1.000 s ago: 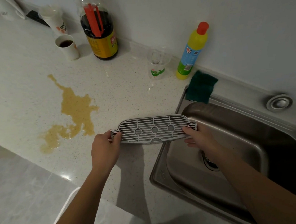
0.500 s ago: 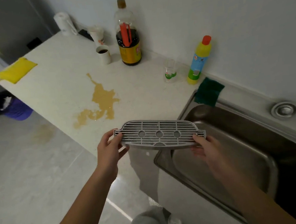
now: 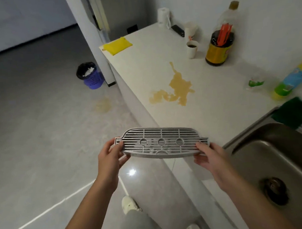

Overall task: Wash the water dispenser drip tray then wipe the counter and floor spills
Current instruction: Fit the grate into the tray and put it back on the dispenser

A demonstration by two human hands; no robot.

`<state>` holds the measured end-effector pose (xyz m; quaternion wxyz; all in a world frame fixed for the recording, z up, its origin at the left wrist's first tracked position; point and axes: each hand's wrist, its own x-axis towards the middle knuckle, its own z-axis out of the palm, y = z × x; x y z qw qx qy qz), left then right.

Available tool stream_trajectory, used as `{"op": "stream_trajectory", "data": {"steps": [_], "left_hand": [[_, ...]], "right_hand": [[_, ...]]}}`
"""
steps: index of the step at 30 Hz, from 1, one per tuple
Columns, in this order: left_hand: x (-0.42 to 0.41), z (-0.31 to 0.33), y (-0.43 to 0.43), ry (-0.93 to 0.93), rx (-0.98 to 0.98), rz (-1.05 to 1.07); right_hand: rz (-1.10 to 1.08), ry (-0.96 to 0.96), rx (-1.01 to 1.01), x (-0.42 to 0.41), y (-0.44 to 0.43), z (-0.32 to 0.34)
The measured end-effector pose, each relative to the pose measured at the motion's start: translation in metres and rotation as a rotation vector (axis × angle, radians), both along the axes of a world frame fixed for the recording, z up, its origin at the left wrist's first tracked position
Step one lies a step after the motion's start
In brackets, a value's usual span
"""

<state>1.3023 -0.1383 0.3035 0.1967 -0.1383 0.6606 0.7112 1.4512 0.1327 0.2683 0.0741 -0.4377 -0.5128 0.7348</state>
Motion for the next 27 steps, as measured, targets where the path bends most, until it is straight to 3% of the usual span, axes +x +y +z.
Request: {"op": "stream_trajectory", "data": {"steps": [13, 27], "left_hand": [[-0.16, -0.027, -0.224, -0.015, 0.041, 0.243], [-0.416, -0.032, -0.332, 0.0, -0.005, 0.321]], "right_hand": [[0.324, -0.017, 0.08, -0.242, -0.183, 0.001], [0.454, 0.006, 0.026, -0.52, -0.281, -0.017]]}}
